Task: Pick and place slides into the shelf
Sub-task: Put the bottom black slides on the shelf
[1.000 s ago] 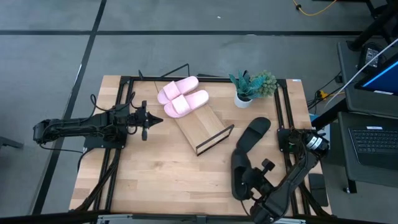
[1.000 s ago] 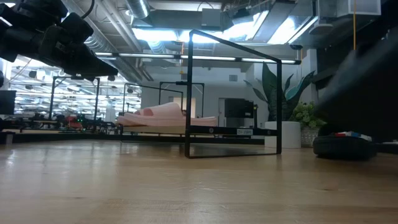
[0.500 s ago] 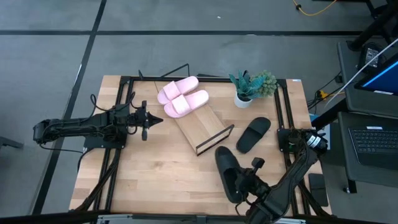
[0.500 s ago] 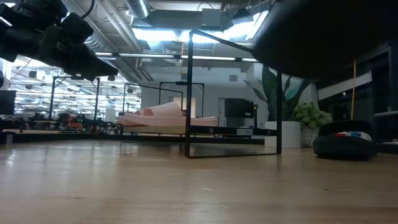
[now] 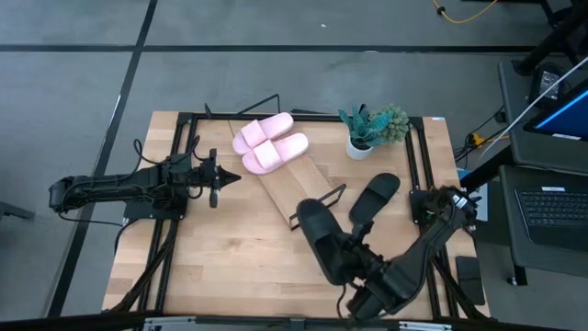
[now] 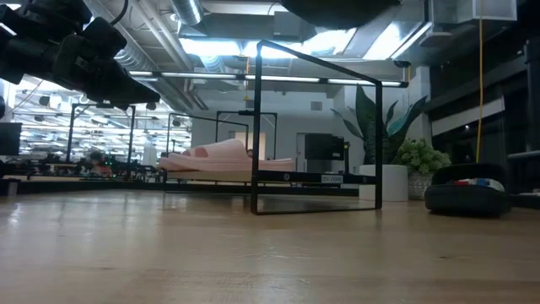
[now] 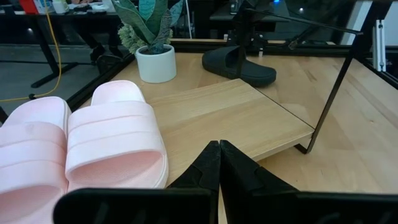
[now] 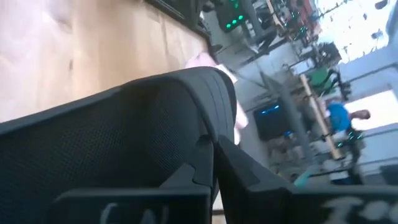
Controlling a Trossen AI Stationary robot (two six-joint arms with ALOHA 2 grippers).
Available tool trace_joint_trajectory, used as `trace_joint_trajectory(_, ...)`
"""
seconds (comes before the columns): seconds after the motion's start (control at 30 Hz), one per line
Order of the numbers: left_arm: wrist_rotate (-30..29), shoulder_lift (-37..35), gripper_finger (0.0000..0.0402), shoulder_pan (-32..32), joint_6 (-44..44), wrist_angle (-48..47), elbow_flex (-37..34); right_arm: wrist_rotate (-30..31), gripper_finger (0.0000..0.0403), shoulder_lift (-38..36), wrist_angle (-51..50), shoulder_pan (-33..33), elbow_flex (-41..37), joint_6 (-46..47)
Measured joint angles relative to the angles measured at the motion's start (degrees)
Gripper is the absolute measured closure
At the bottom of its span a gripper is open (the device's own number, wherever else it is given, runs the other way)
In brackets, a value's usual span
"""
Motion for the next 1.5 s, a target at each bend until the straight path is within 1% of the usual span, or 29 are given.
trace_joint_trajectory(0.17, 0.0, 0.0, 0.0401, 0.0, 0.0, 0.0, 0.0, 2.58, 0.0395, 0.0, 0.08, -2.81, 6.5, -14.06)
trace_joint_trajectory(0.23, 0.0, -0.01, 0.0401, -0.01, 0.0, -0.02, 0.0, 2.63, 0.0395, 0.0, 0.08, -4.14, 9.02, -19.56)
trace_joint_trajectory(0.33, 0.02, -0.02, 0.0401, 0.0, 0.0, -0.02, 0.0, 1.26, 0.0395, 0.0, 0.03, -6.58, 12.68, -28.49)
trace_joint_trajectory(0.43, 0.0, -0.02, 0.0401, -0.01, 0.0, -0.02, 0.0, -1.49, 0.0395, 0.0, 0.05, -9.27, 16.4, -37.77)
trace_joint_trajectory(0.53, 0.0, -0.02, 0.0401, 0.0, 0.0, -0.02, 0.0, -7.21, 0.0395, 0.0, 0.03, -12.51, 20.27, -46.37)
trace_joint_trajectory(0.6, 0.0, -0.02, 0.0401, -0.02, 0.0, -0.02, 0.0, -12.5, 0.0395, -0.19, 0.74, -15.23, 22.02, -51.4)
trace_joint_trajectory(0.7, 0.0, -0.02, 0.0401, -0.01, 0.0, -0.04, 0.0, -17.82, 0.0395, -1.91, 4.12, -19.41, 20.71, -60.66)
trace_joint_trajectory(0.83, 0.02, -0.02, 0.0401, -0.04, 0.0, -0.05, 0.0, -20.65, 0.0395, -2.65, 7.47, -24.12, 21.92, -70.23)
trace_joint_trajectory(0.97, 0.02, -0.02, 0.0401, -0.04, -0.02, -0.07, 0.0, -31.74, 0.0395, -3.11, 12.68, -28.56, 21.8, -78.99)
trace_joint_trajectory(1.07, 0.0, -0.01, 0.0401, -0.04, -0.02, -0.03, 0.0, -36.61, 0.0395, -3.06, 14.63, -31.39, 21.73, -85.28)
trace_joint_trajectory(1.3, 0.0, 0.0, 0.0401, -0.04, -0.02, -0.04, 0.0, -47.51, 0.0395, -3.06, 19.85, -36.86, 21.73, -96.35)
trace_joint_trajectory(1.43, 0.0, -0.01, 0.0401, -0.03, -0.02, -0.04, 0.0, -55.38, 0.0395, -3.06, 19.71, -39.45, 21.73, -100.87)
trace_joint_trajectory(1.5, 0.0, -0.01, 0.0401, -0.04, -0.02, -0.04, 0.0, -57.7, 0.0395, -3.06, 19.78, -40.9, 21.73, -102.52)
